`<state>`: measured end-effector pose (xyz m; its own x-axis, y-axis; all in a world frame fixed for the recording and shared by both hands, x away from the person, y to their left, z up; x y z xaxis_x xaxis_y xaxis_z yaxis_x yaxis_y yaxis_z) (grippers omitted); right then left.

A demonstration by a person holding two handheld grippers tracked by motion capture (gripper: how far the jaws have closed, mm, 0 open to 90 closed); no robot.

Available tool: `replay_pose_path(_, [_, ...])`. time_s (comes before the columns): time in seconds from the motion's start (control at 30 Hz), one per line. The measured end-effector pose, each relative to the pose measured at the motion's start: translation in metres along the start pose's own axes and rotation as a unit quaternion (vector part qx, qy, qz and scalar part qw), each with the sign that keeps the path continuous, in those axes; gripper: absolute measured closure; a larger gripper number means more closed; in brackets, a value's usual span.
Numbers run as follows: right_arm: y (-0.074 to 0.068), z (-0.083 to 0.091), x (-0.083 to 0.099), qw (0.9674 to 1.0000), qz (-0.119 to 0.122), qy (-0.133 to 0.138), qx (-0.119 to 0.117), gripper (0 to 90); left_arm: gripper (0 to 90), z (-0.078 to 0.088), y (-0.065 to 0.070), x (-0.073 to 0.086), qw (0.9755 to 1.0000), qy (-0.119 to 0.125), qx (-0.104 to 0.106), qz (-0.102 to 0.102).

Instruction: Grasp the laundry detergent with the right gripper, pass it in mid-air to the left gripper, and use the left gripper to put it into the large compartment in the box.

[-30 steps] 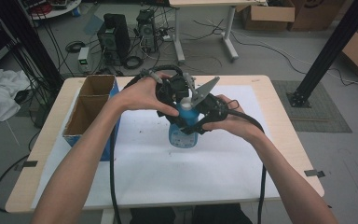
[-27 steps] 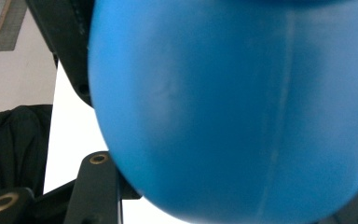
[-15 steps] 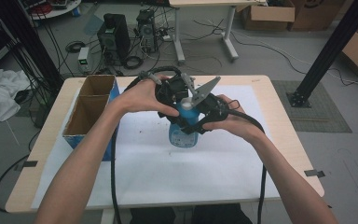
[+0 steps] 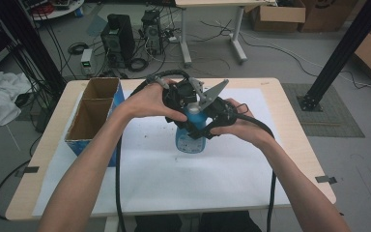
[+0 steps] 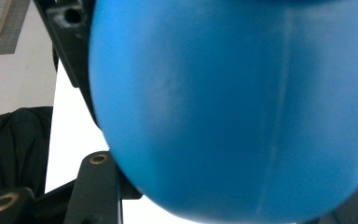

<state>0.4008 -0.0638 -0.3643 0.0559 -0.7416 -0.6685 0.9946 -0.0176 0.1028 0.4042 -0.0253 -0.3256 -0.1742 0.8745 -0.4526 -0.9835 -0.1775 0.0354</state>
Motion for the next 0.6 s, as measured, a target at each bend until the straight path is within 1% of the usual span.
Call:
replay_pose_path(0.07, [0.0001, 0.0000, 0.0001, 1.0000, -0.001, 0.000, 0.000, 45.6, 36.0, 0.0003, 0.0006, -0.0006, 1.0000, 0.003, 0.001, 0.000])
replay_pose_path(0.33, [-0.0014, -0.0003, 0.0006, 1.0000, 0.000, -0.002, -0.002, 45.6, 36.6, -0.0001, 0.0019, 0.0004, 1.0000, 0.000, -0.001, -0.005])
replay_pose_path(0.5, [-0.0021, 0.0000, 0.0003, 1.0000, 0.002, 0.001, -0.003, 45.5, 37.0, 0.0009, 0.0033, 0.0000, 1.0000, 0.002, 0.002, -0.007])
replay_pose_path(0.6, [-0.0024, 0.0003, -0.0003, 1.0000, 0.002, 0.005, -0.003, 45.3, 37.1, 0.0018, 0.0035, -0.0006, 1.0000, 0.002, -0.003, -0.009])
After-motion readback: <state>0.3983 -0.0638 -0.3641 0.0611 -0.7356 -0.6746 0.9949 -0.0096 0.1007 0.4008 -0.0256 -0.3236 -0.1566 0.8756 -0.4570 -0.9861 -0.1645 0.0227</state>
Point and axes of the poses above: each handheld gripper's, and its own axes: z roughly backward along the jaws, x roughly out of its underside, y roughly to its right, the point moved 10 cm from there along -z, roughly forward along the jaws, and after that the axes turned 8 degrees about z, right-handed, at the moved point
